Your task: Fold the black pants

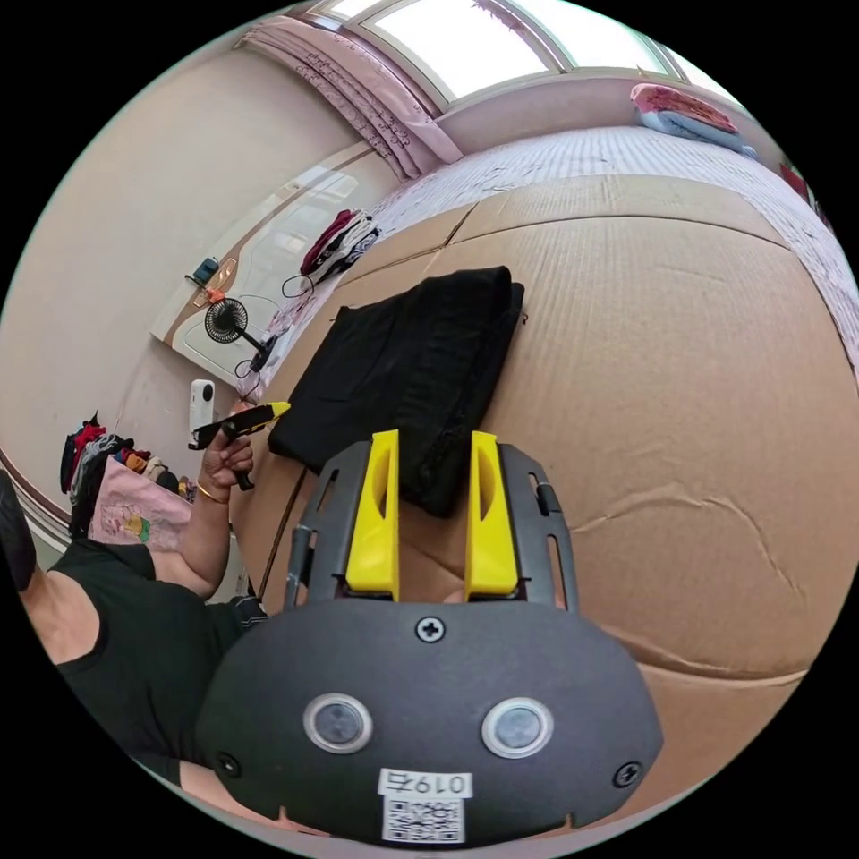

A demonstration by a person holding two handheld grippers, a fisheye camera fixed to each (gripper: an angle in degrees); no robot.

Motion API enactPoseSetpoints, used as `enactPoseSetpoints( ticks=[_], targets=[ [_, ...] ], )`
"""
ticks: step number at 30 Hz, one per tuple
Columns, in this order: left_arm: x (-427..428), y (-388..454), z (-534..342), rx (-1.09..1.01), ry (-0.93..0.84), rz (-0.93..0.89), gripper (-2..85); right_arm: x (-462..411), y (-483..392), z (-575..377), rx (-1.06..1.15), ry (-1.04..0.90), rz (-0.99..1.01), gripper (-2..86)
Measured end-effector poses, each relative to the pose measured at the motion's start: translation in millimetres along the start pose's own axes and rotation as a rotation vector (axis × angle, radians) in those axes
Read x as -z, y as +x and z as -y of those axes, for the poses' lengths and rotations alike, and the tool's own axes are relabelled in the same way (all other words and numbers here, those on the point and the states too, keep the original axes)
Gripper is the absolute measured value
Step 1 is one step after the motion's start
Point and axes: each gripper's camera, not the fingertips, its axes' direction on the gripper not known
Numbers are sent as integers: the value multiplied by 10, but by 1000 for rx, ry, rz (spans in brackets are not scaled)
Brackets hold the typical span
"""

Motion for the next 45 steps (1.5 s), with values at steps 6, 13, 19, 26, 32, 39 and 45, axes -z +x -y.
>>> enactPoseSetpoints(
  ticks=[6,13,19,26,32,39,45],
  targets=[
    [193,488,45,-46,-3,73,22,-165,-388,-212,-16,38,-17,112],
    [784,1844,-391,-357,240,544,12,-69,-1853,-895,258,261,-571,25],
    [593,2932,-781,-587,202,713,8,-862,-3095,-1434,471,371,-1042,-7],
    [838,3324,-786,-388,171,578,9,-1240,-3519,-1408,230,177,-758,-7],
    [1129,3457,-897,-301,190,497,10,-1294,-3658,-1635,167,139,-630,-5],
    [1384,3623,-991,-215,175,515,11,-1259,-3745,-1900,107,129,-582,-7],
    [1632,3829,-1013,-229,182,472,9,-1234,-4037,-2048,106,184,-630,-7]
  ],
)
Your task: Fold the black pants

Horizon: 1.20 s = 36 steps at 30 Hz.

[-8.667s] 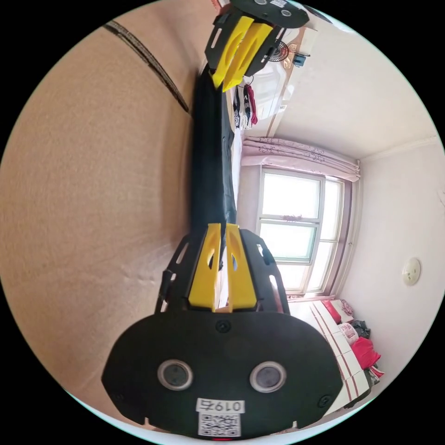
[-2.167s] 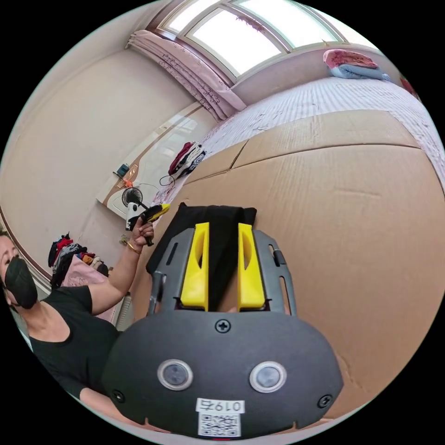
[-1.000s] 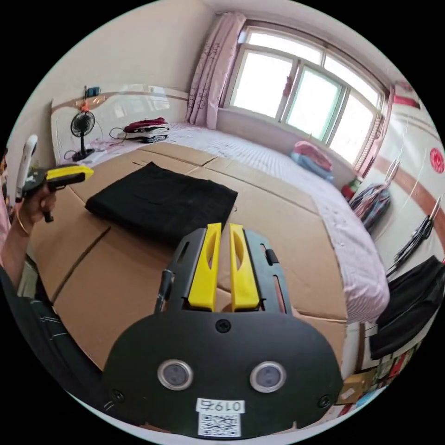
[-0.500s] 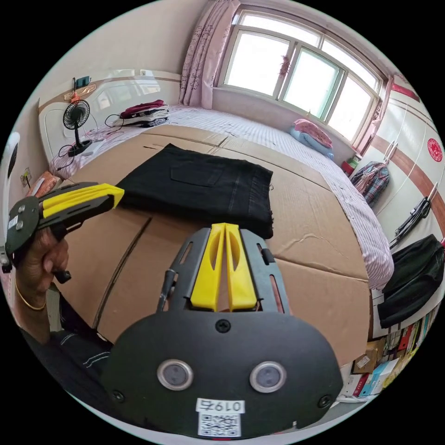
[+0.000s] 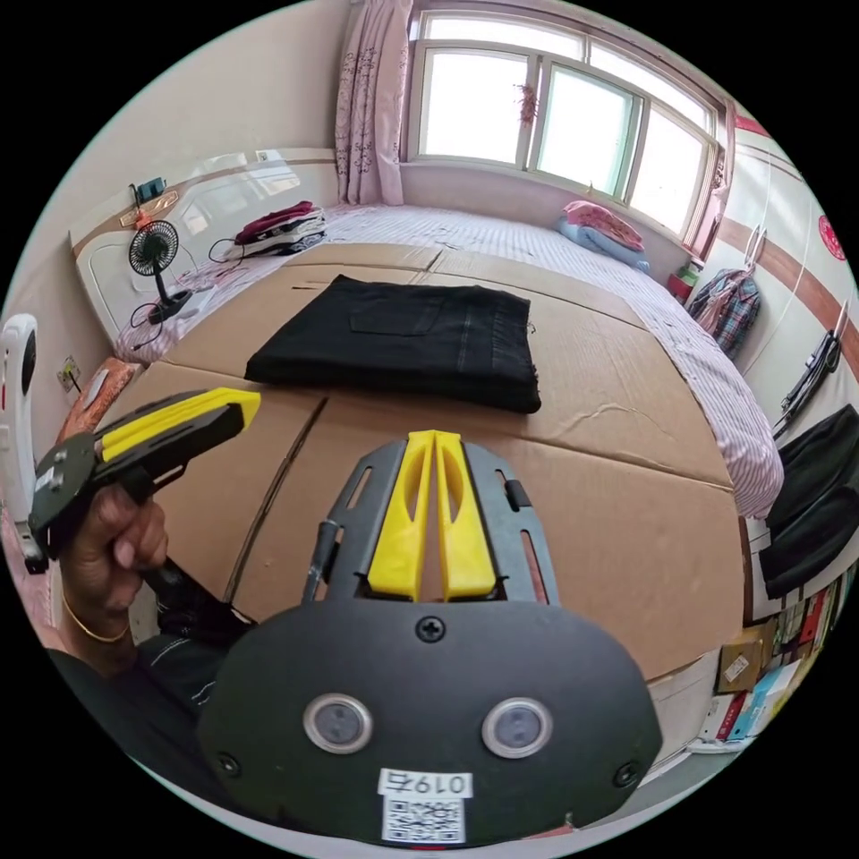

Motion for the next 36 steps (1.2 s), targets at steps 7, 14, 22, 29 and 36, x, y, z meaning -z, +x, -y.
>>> enactPoseSetpoints(
  ticks=[7,14,22,29,36],
  targets=[
    [234,64,56,-41,18,-11,10,189,-149,-104,13,58,46,-8],
    [344,91,146,-79,27,0,9,253,-143,-182,-2,87,9,-10],
    [309,-50,259,-75,1,0,9,180,-148,-175,36,84,16,-10],
    [235,-245,350,-86,-10,19,10,-22,-124,-24,79,11,80,-10],
    [88,-538,591,-70,-27,57,10,-166,-8,101,63,20,37,-10]
  ],
)
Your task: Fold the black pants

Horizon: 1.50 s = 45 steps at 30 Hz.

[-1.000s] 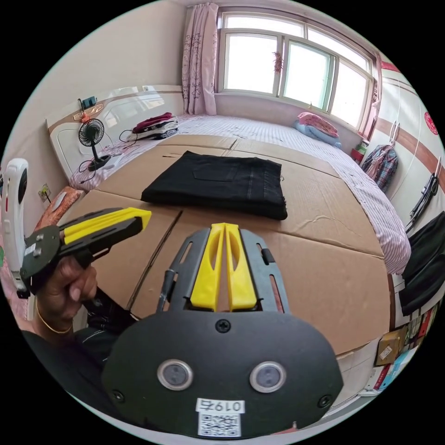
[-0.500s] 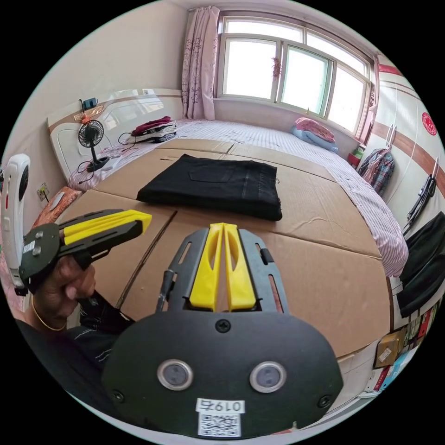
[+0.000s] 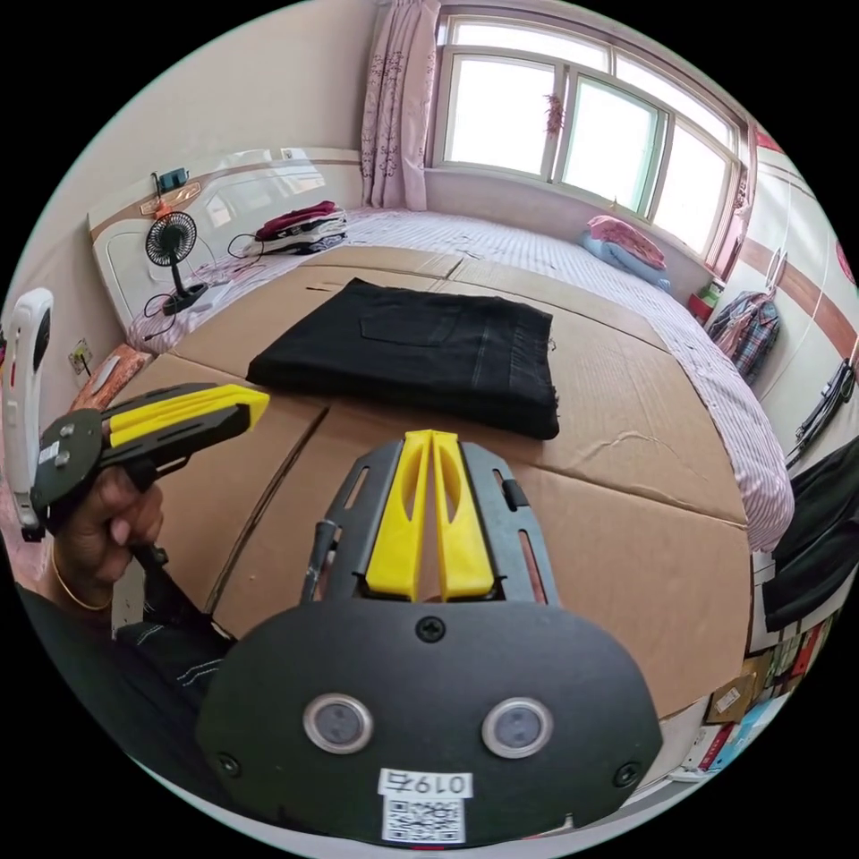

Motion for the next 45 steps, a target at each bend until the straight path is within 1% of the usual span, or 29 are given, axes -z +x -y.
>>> enactPoseSetpoints(
  ticks=[3,5,9,12,15,17,21,22,24,27,29,33,35,36,37,38,40,41,42,43,44,45],
  targets=[
    [-64,-131,86,-3,-1,19,11,-63,77,12,-4,-3,-15,-10],
    [-108,-210,129,-9,-5,19,10,-91,140,16,5,-6,19,-9],
    [-216,-346,199,-65,-25,-54,9,-138,196,42,27,-22,62,-9],
    [-238,-466,199,-73,2,-31,10,-160,186,67,64,-25,88,-10],
    [-244,-732,198,-16,21,64,11,-124,164,83,102,6,107,-10],
    [-244,-955,201,35,31,88,11,-118,164,104,134,26,122,-10],
    [-339,-1486,289,151,-25,-48,9,-99,223,156,150,68,136,-10],
    [-362,-1534,308,158,-37,-52,9,-86,244,174,150,86,141,-9],
    [-444,-1630,384,164,-69,-10,9,-89,251,204,151,93,138,-9],
    [-501,-1650,483,194,-75,65,9,-144,250,275,133,55,73,-9],
    [-525,-1650,537,199,-68,69,9,-141,285,317,122,59,32,-7],
    [-600,-1646,650,198,-61,17,9,-108,420,391,89,72,7,5],
    [-646,-1645,687,242,-61,2,9,-101,497,458,53,89,-26,27],
    [-689,-1615,718,226,-84,-24,9,-96,522,484,25,94,-30,33],
    [-711,-1595,731,217,-95,-40,9,-66,582,540,-36,106,15,40],
    [-755,-1546,753,209,-110,-83,8,-23,645,602,-93,121,109,47],
    [-819,-1429,781,182,-123,-189,8,31,678,714,-138,149,241,61],
    [-847,-1330,802,149,-120,-270,8,47,646,783,-135,173,257,74],
    [-865,-1240,820,135,-115,-333,8,40,623,818,-136,181,240,78],
    [-868,-1191,829,119,-111,-357,8,10,587,901,-166,178,177,85],
    [-866,-1089,842,83,-105,-375,8,-26,575,973,-216,173,119,90],
    [-857,-986,853,62,-97,-361,8,-41,580,1001,-240,171,105,92]
  ],
)
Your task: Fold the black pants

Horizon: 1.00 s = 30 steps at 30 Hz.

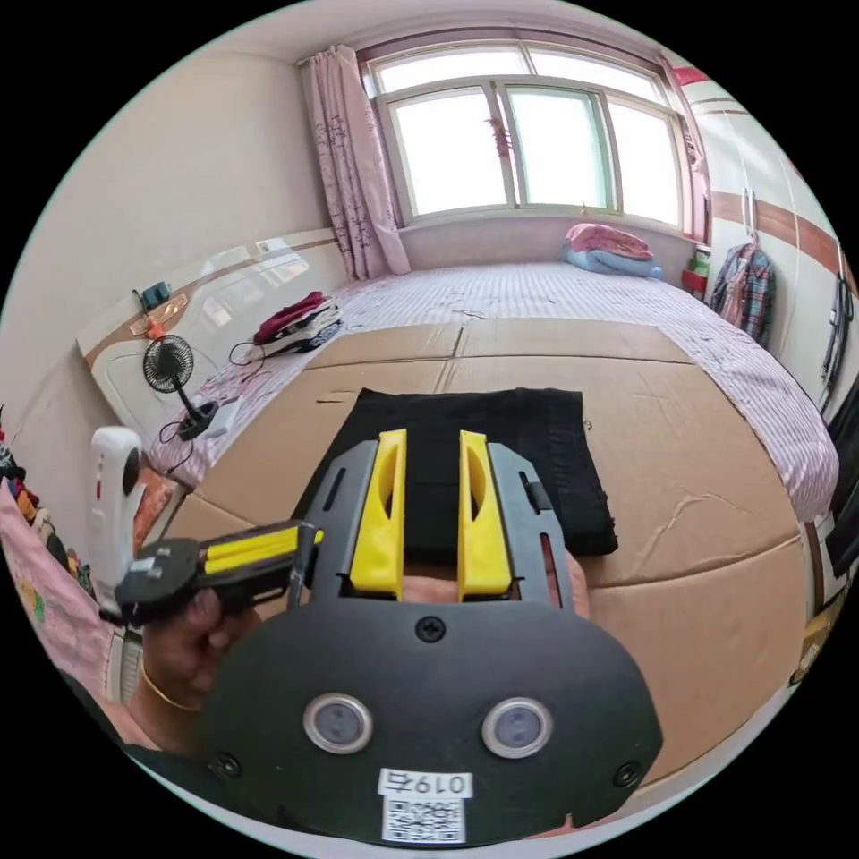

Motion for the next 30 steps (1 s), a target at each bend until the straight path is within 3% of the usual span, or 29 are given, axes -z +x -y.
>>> enactPoseSetpoints(
  ticks=[4,11,22,30],
  targets=[
    [-150,318,47,-50,-44,237,7,-82,-67,115,-29,0,-36,89],
    [-265,608,190,-56,-55,301,7,-39,-136,183,-106,-10,-25,84],
    [-308,980,302,-104,-63,346,6,194,-9,38,8,107,34,98],
    [-346,1278,383,-135,-56,397,5,125,309,45,-57,29,133,76]
  ],
)
